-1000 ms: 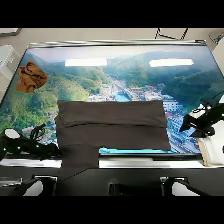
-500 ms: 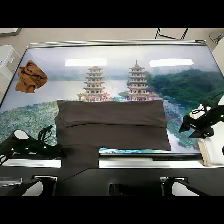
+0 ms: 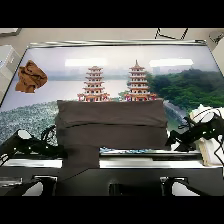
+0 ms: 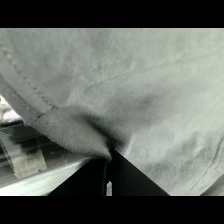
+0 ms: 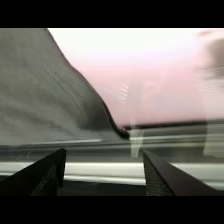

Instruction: Fold the clothes and pants, and hang the long-sleeved shirts on hangers.

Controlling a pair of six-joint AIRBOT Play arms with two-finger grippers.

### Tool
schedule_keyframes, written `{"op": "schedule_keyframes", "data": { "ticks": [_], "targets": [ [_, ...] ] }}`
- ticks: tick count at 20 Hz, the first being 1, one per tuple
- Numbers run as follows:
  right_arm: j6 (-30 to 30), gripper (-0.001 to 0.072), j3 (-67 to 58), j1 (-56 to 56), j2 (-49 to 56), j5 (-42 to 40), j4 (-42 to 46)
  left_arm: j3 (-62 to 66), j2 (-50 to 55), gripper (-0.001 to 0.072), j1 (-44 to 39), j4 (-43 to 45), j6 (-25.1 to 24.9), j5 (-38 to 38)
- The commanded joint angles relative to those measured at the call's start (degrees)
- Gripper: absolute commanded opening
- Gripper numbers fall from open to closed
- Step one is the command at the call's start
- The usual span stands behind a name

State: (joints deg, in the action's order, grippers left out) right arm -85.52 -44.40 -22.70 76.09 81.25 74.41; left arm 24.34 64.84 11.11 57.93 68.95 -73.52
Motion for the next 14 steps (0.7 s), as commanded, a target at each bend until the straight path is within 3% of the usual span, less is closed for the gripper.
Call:
{"op": "schedule_keyframes", "data": {
  "ticks": [1, 3, 5, 6, 14],
  "targets": [
    [1.0, 0.0568, 2.9, 0.2, 1.8, -5.1, -2.4, 0.1, -0.2, 0.0023, -0.1, -0.1, 0.0, -0.5],
    [2.2, 0.0535, 3.1, 0.2, 3.8, -5.0, -4.4, 0.3, -0.3, 0.0023, -0.1, -0.1, 0.0, -0.6],
    [3.9, 0.0268, 2.9, 0.2, 4.4, -4.8, -6.7, 0.9, -0.4, 0.0023, -0.1, -0.1, 0.0, -1.5],
    [3.9, 0.0027, 2.2, 0.2, 4.4, -4.3, -6.6, 1.6, -0.4, 0.0023, 0.0, 0.1, 0.0, -2.1],
    [3.8, 0.003, -13.4, 0.2, 4.4, 6.1, -11.8, 15.5, -2.5, 0.0021, 3.8, -0.4, 0.1, -7.0]
  ]
}}
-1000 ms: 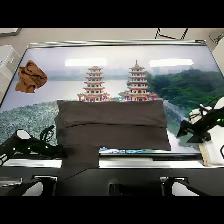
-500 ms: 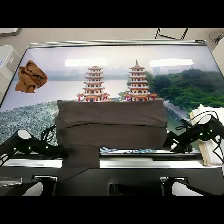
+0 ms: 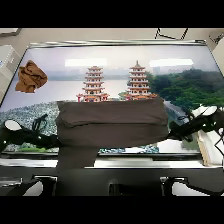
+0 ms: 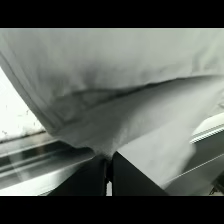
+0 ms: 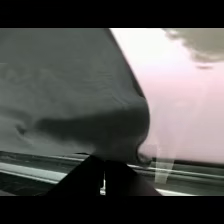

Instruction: Fold the clothes and pants, and hang the long-sleeved shirts on hangers.

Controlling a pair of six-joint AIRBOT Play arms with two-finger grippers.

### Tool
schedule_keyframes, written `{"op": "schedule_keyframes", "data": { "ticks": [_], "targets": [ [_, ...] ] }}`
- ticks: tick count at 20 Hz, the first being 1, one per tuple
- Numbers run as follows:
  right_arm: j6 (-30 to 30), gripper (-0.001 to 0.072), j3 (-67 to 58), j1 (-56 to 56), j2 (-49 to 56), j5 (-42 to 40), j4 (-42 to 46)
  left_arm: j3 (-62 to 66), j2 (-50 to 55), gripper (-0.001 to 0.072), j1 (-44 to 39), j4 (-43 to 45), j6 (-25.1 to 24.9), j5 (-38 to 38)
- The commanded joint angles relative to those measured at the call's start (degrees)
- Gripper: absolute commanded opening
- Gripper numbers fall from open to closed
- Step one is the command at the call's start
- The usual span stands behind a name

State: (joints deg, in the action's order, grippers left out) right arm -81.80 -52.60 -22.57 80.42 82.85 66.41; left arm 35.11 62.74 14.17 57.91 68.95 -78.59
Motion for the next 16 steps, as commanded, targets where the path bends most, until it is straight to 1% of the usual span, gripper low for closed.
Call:
{"op": "schedule_keyframes", "data": {
  "ticks": [1, 3, 6, 8, 10, 11, 14, 16],
  "targets": [
    [-0.6, 0.003, -7.5, 0.0, 0.0, 4.8, -5.0, 6.8, -0.4, 0.0021, 0.7, -1.3, 0.1, -1.9],
    [-2.3, 0.0029, -12.7, 0.0, 0.1, 4.0, -6.5, 11.0, -0.1, 0.002, 0.7, -1.6, 2.5, -0.6],
    [-5.2, 0.0029, -20.2, 0.7, 2.1, 0.4, -6.2, 17.8, 2.9, 0.002, 0.5, -1.6, 4.9, 5.3],
    [-6.4, 0.003, -24.4, 3.5, 5.6, -3.1, -6.2, 23.3, 8.2, 0.002, -0.8, -2.6, 5.0, 7.5],
    [-8.7, 0.0031, -27.3, 6.5, 9.7, -8.5, -6.2, 29.9, 14.9, 0.002, -2.2, -2.9, 5.0, 7.7],
    [-9.6, 0.0031, -28.6, 7.4, 11.9, -10.2, -6.2, 33.1, 18.0, 0.002, -2.4, -2.9, 6.0, 7.7],
    [-11.0, 0.0032, -31.1, 9.5, 17.5, -11.6, -6.6, 41.2, 27.0, 0.0021, -2.5, -2.9, 8.8, 7.7],
    [-11.0, 0.0033, -31.1, 10.0, 20.2, -11.9, -7.5, 43.2, 31.6, 0.0021, -2.8, -2.9, 9.8, 7.7]
  ]
}}
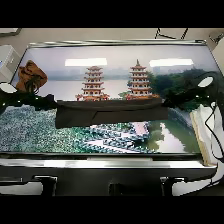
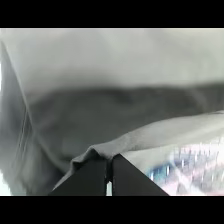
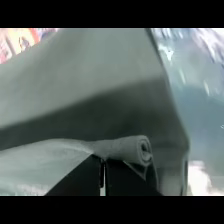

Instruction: Fold the clothes and pants, and hang the long-sleeved shirts on hangers.

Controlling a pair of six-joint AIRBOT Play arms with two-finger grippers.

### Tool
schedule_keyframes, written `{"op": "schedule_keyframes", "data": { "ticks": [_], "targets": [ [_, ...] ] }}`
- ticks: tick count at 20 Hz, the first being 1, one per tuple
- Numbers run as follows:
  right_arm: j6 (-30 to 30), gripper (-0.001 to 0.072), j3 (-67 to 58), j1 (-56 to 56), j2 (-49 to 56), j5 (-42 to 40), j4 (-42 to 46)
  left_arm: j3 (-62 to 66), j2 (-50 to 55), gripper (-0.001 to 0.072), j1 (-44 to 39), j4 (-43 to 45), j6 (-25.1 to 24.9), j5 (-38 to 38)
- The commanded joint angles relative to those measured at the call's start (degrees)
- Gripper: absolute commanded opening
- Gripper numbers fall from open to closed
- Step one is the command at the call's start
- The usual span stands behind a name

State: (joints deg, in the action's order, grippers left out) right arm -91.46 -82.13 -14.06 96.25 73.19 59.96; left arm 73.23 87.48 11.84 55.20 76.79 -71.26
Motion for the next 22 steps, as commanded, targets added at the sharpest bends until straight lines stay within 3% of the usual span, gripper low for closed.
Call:
{"op": "schedule_keyframes", "data": {
  "ticks": [1, 3, 4, 5, 6, 7, 12, 19, 22],
  "targets": [
    [-1.3, 0.0034, -1.6, 1.5, 5.3, -2.4, -1.3, 5.1, 8.6, 0.0021, -0.7, -0.2, 2.0, 0.2],
    [-1.3, 0.0034, -1.6, 1.5, 5.9, -2.4, -1.7, 5.2, 11.5, 0.0034, -1.1, -0.2, 4.0, -0.6],
    [-1.3, 0.007, -2.0, 1.4, 5.8, -1.5, -1.8, 5.2, 12.1, 0.016, -1.1, -0.3, 4.3, -1.2],
    [-1.0, 0.0304, -3.3, 0.9, 5.7, 1.0, -1.9, 5.2, 12.1, 0.039, -0.8, -0.2, 4.2, -1.7],
    [2.2, 0.06, -5.3, -0.2, 5.7, 5.0, -1.6, 5.8, 12.0, 0.0521, -0.1, -0.2, 4.2, -2.9],
    [4.2, 0.0677, -6.6, -1.9, 5.7, 8.4, -0.6, 6.6, 11.6, 0.0529, 0.8, -0.2, 4.2, -4.6],
    [3.9, 0.071, -6.3, -7.5, 8.6, 11.2, -0.3, 8.2, 6.5, 0.0528, 1.8, -1.1, 4.2, -8.0],
    [3.1, 0.0661, -6.3, -3.0, 14.3, 3.9, -6.5, 8.2, -0.4, 0.0524, -3.0, -2.8, 4.2, -6.7],
    [2.1, 0.0291, -6.3, -0.3, 14.5, 3.1, -6.8, 8.2, -1.4, 0.0522, -6.7, -2.8, 4.2, -3.7]
  ]
}}
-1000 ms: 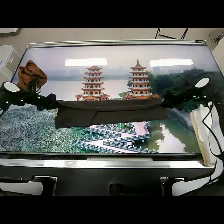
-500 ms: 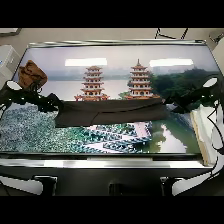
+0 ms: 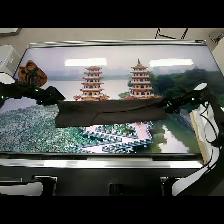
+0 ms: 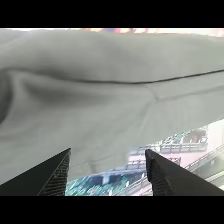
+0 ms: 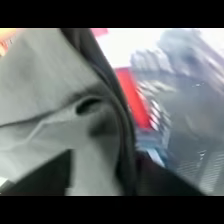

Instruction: Fold the clothes and pants, and hang the long-sleeved shirts on hangers.

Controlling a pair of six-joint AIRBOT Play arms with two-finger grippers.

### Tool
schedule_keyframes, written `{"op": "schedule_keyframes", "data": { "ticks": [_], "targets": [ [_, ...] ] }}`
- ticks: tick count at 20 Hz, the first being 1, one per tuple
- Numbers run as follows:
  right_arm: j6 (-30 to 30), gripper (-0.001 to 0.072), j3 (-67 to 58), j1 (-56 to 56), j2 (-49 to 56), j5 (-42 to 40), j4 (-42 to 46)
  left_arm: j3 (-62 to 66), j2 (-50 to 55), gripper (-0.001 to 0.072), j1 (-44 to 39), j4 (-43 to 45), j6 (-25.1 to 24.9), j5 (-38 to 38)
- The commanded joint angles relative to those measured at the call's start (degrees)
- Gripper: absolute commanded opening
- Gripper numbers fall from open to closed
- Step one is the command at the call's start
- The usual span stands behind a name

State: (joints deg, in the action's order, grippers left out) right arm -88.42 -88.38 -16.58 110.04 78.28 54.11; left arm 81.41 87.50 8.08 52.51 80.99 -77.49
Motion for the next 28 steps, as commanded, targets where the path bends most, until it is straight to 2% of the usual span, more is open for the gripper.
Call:
{"op": "schedule_keyframes", "data": {
  "ticks": [1, 2, 3, 4, 5, 6, 8, 11, 13, 16, 18, 20, 21, 22, 24, 25, 27, 28],
  "targets": [
    [-0.9, 0.004, -0.2, 2.6, 0.7, -1.6, -1.3, 0.0, -1.3, 0.052, -4.3, -0.1, 0.0, 3.7],
    [0.5, 0.0031, -0.5, 2.6, 0.2, -0.1, -3.3, 0.0, -1.2, 0.0507, -6.0, -0.1, 0.0, 5.2],
    [3.1, 0.0031, -0.7, 2.6, -0.9, 1.0, -5.3, -0.1, -1.1, 0.0421, -7.7, -0.1, 0.1, 7.3],
    [4.3, 0.0031, -0.9, 2.6, -2.8, 1.7, -6.3, -0.6, -1.1, 0.0177, -10.1, -0.1, 0.1, 10.3],
    [5.0, 0.0031, -0.9, 2.9, -5.4, 2.0, -7.7, -1.5, -1.0, 0.0025, -12.9, -0.1, 0.1, 14.1],
    [5.2, 0.0031, -0.9, 3.3, -8.6, 2.1, -8.7, -2.8, -0.7, 0.0024, -16.6, -0.1, 0.6, 19.1],
    [5.1, 0.0031, -0.9, 5.1, -15.1, 2.8, -9.6, -4.5, 1.9, 0.0024, -24.0, -0.1, 6.1, 26.7],
    [3.7, 0.0032, -0.9, 9.9, -25.2, 4.0, -10.0, -4.5, 9.0, 0.0023, -32.9, -3.1, 13.7, 33.4],
    [1.8, 0.0032, -0.9, 13.2, -30.4, 4.0, -10.0, -4.5, 13.5, 0.0023, -37.4, -11.7, 13.8, 37.1],
    [-1.3, 0.0032, -0.9, 17.3, -36.5, 2.7, -10.0, -4.5, 17.9, 0.0023, -43.0, -18.5, 15.0, 42.2],
    [-4.9, 0.0033, -0.9, 19.8, -38.3, 2.5, -9.9, -4.5, 20.3, 0.0022, -47.1, -26.3, 18.1, 49.6],
    [-7.4, 0.0033, -0.9, 22.1, -38.3, 2.8, -9.2, -3.9, 21.5, 0.0023, -51.8, -34.9, 18.1, 57.9],
    [-8.2, 0.0033, -0.9, 23.2, -38.1, 2.0, -7.5, -2.9, 21.8, 0.0022, -53.7, -35.9, 18.1, 60.5],
    [-8.9, 0.0033, -0.9, 24.1, -37.8, 1.2, -6.2, -2.2, 21.9, 0.0023, -54.5, -35.8, 17.6, 61.6],
    [-8.9, 0.0033, -0.9, 25.4, -36.1, -0.6, -6.1, -2.1, 21.4, 0.002, -52.6, -34.7, 12.0, 58.6],
    [-8.9, 0.0033, -0.9, 26.3, -34.8, -2.3, -6.4, -2.1, 20.7, 0.0019, -49.7, -30.6, 11.1, 54.6],
    [-8.2, 0.0033, -0.9, 28.7, -31.6, -6.6, -8.5, -2.4, 17.5, 0.0019, -41.9, -16.9, 11.3, 44.5],
    [-8.0, 0.0033, -0.9, 30.3, -29.5, -9.1, -10.3, -2.4, 15.1, 0.0019, -37.5, -8.5, 13.8, 38.9]
  ]
}}
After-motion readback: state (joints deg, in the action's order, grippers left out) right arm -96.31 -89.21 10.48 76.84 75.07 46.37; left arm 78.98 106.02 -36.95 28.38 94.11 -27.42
